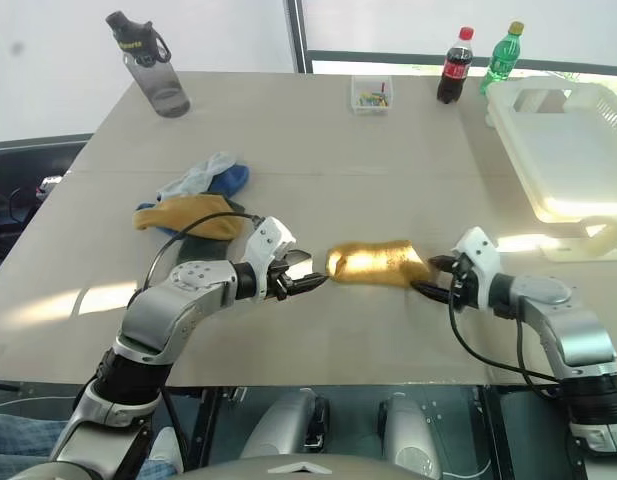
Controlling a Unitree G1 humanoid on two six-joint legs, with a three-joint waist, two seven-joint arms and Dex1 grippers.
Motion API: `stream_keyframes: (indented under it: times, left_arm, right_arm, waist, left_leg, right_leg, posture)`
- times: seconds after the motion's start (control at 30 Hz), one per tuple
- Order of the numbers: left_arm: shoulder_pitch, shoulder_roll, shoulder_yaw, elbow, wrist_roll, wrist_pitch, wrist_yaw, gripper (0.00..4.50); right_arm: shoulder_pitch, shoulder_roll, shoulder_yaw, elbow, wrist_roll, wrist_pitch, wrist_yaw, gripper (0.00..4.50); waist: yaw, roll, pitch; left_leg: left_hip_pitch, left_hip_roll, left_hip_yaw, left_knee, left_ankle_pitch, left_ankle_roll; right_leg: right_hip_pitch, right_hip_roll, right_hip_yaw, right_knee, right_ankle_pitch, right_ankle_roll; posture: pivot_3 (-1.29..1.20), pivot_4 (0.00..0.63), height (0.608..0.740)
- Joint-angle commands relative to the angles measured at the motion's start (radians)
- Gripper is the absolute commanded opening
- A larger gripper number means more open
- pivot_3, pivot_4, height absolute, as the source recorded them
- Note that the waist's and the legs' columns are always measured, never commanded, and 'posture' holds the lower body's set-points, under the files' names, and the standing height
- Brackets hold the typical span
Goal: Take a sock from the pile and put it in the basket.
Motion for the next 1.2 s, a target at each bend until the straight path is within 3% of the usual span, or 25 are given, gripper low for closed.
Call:
stream_keyframes:
  times: [0.03, 0.4, 0.9, 1.2]
  left_arm:
    - [-0.004, 0.011, 0.065, -0.058, -0.021, -0.072, -0.006, 3.30]
    - [0.031, 0.074, 0.247, 0.032, 0.031, -0.250, 0.076, 3.30]
    - [0.170, 0.125, 0.291, 0.077, 0.142, -0.340, 0.168, 3.30]
    - [0.128, 0.090, 0.256, 0.194, 0.180, -0.416, 0.186, 3.30]
  right_arm:
    - [0.020, -0.044, -0.107, -0.062, 0.068, -0.062, 0.079, 3.50]
    - [0.089, -0.099, -0.354, -0.165, 0.322, -0.052, 0.232, 3.50]
    - [0.072, -0.125, -0.322, -0.130, 0.304, -0.079, 0.256, 3.50]
    - [0.035, -0.126, -0.299, -0.101, 0.296, -0.087, 0.264, 3.50]
  waist:
    - [0.000, 0.000, 0.000]
    - [0.001, 0.000, 0.000]
    - [0.002, 0.000, 0.000]
    - [0.002, 0.000, 0.000]
  left_leg:
    - [0.000, 0.000, 0.000, 0.000, 0.000, 0.000]
    - [0.000, 0.001, 0.000, -0.001, 0.000, 0.000]
    - [0.000, 0.000, 0.000, -0.002, -0.001, 0.001]
    - [-0.001, 0.000, 0.000, -0.003, -0.001, 0.001]
  right_leg:
    - [0.000, 0.000, 0.000, 0.000, 0.000, 0.000]
    - [0.000, 0.000, 0.000, -0.001, 0.000, 0.000]
    - [0.000, -0.003, -0.001, -0.002, 0.000, 0.000]
    - [-0.001, -0.004, -0.001, -0.002, 0.000, 0.000]
  posture:
    - [0.00, 0.150, 0.740]
    - [0.00, 0.150, 0.740]
    - [0.00, 0.150, 0.740]
    - [0.00, 0.150, 0.740]
